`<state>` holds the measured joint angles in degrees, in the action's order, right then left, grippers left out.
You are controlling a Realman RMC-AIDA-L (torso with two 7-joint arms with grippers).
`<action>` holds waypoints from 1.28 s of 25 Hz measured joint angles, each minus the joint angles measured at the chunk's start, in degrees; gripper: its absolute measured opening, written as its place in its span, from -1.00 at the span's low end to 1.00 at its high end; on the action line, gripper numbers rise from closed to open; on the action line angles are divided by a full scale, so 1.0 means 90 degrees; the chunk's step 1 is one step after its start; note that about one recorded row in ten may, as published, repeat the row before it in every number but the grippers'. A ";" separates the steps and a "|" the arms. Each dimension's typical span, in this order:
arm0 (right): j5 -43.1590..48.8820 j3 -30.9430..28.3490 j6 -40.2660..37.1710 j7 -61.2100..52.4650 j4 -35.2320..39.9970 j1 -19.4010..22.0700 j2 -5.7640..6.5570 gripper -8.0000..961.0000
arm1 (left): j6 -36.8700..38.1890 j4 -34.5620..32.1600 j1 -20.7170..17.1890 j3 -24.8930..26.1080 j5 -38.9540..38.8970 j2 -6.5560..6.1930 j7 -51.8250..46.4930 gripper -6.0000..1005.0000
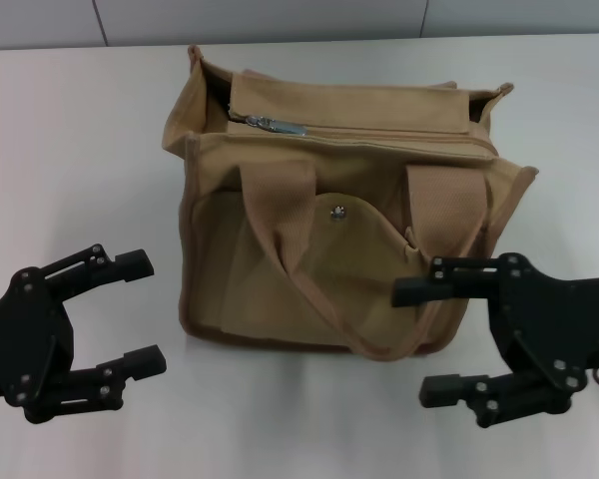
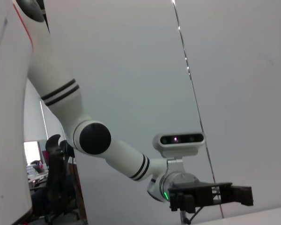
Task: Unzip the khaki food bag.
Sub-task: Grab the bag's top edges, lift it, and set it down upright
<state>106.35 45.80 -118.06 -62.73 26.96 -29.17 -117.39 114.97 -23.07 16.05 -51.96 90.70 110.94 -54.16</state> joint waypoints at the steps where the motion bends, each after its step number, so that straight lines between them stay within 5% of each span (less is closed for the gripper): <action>1: 0.0000 0.0031 0.0051 0.0000 -0.0011 -0.0017 -0.0013 0.62 | -0.0003 -0.0001 0.0003 0.0005 0.0000 -0.0001 -0.0004 0.47; 5: 0.0000 0.0058 0.0144 0.0015 -0.0029 -0.0040 -0.0040 0.62 | -0.0024 -0.0003 0.0012 0.0026 0.0000 0.0009 -0.0005 0.71; 14: -0.0028 -0.0017 0.0190 0.0067 -0.0026 -0.0019 -0.0043 0.62 | -0.0222 -0.0005 0.0041 0.0048 -0.0002 0.0107 0.0020 0.69; 21: -0.0077 -0.0454 0.0249 0.0072 -0.0029 0.0072 -0.0043 0.62 | -0.1313 -0.0014 0.0115 0.0421 -0.0038 0.0474 0.0068 0.68; 32: -0.0080 -0.0562 0.0383 0.0075 -0.0027 0.0106 -0.0043 0.62 | -0.2038 0.0031 0.0453 0.0443 -0.0036 0.0823 0.0235 0.66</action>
<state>105.64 40.74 -114.61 -62.05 26.72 -28.21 -117.78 96.63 -22.80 20.13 -47.97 90.38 118.35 -52.04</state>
